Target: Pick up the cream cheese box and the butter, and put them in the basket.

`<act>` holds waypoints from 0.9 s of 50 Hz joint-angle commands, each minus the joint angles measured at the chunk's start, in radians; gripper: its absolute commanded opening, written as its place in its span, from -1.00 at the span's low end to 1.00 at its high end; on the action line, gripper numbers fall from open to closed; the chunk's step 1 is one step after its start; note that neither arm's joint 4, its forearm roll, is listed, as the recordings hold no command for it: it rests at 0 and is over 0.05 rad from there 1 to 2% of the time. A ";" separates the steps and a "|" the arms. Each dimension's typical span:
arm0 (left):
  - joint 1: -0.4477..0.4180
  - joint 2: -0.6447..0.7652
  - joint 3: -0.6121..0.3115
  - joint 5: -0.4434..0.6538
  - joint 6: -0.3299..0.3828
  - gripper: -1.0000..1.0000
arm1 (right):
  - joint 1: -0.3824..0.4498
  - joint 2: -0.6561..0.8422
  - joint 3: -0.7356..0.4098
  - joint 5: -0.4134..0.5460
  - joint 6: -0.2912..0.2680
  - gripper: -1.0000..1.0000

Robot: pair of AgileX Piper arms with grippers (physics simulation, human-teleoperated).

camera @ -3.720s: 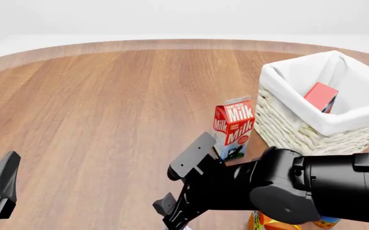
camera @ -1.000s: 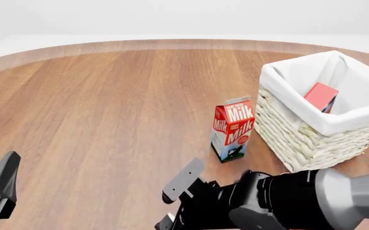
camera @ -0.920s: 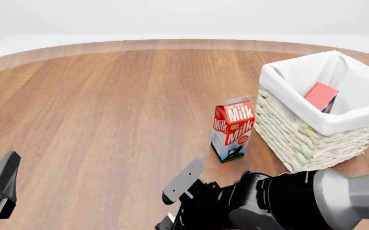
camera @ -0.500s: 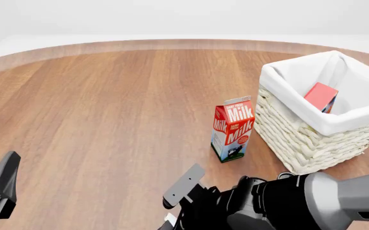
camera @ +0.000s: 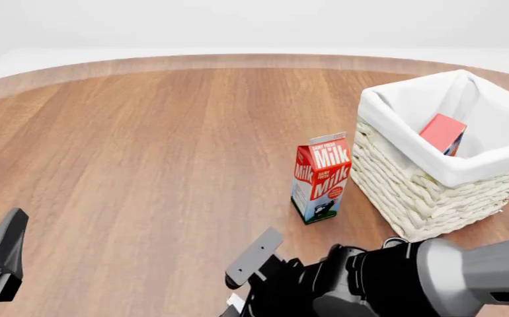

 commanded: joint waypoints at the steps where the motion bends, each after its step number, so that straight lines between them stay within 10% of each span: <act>1: 0.000 0.000 0.000 0.000 0.000 1.00 | 0.004 0.011 -0.004 -0.006 0.005 1.00; 13: 0.000 0.000 0.000 0.000 0.000 1.00 | 0.006 0.018 -0.005 -0.004 0.007 1.00; 14: 0.000 0.000 0.000 0.000 0.000 1.00 | 0.003 0.015 -0.004 -0.004 0.002 -1.00; 45: 0.000 0.000 0.000 0.000 0.000 1.00 | -0.030 -0.150 -0.093 0.124 -0.064 -1.00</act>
